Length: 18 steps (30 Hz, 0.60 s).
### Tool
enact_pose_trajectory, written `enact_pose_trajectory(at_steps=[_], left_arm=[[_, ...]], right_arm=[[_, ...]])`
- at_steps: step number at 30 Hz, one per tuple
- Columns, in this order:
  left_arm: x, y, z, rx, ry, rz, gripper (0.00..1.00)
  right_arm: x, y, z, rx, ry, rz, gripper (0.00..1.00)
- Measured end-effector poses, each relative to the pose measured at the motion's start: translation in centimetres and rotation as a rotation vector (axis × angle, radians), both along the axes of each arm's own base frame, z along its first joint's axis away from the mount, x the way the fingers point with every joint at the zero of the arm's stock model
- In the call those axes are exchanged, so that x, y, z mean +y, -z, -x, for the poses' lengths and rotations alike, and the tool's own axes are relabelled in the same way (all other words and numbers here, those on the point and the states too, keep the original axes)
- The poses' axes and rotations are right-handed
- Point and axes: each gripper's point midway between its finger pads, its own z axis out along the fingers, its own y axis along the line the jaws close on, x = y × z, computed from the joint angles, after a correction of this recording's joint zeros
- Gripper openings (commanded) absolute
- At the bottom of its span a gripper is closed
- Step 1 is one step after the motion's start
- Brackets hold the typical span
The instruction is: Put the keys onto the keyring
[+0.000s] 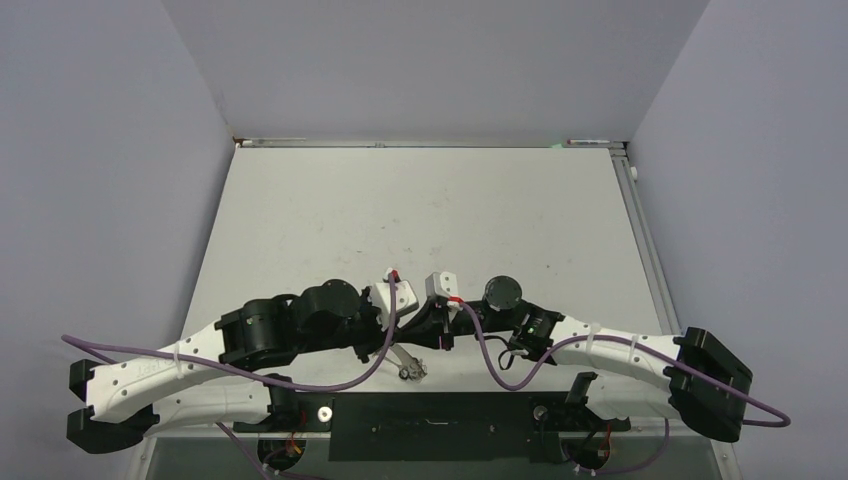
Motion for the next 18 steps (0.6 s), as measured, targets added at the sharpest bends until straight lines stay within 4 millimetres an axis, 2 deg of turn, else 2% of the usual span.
enact_pose_trajectory(at_steps=[7, 18], left_arm=[[-0.35, -0.32, -0.06, 0.009, -0.009, 0.012, 0.0], [-0.49, -0.64, -0.18, -0.017, 0.009, 0.018, 0.12]], right_arm=[[-0.28, -0.37, -0.02, -0.002, 0.015, -0.012, 0.05], [-0.66, -0.72, 0.49, 0.017, 0.011, -0.036, 0.05]])
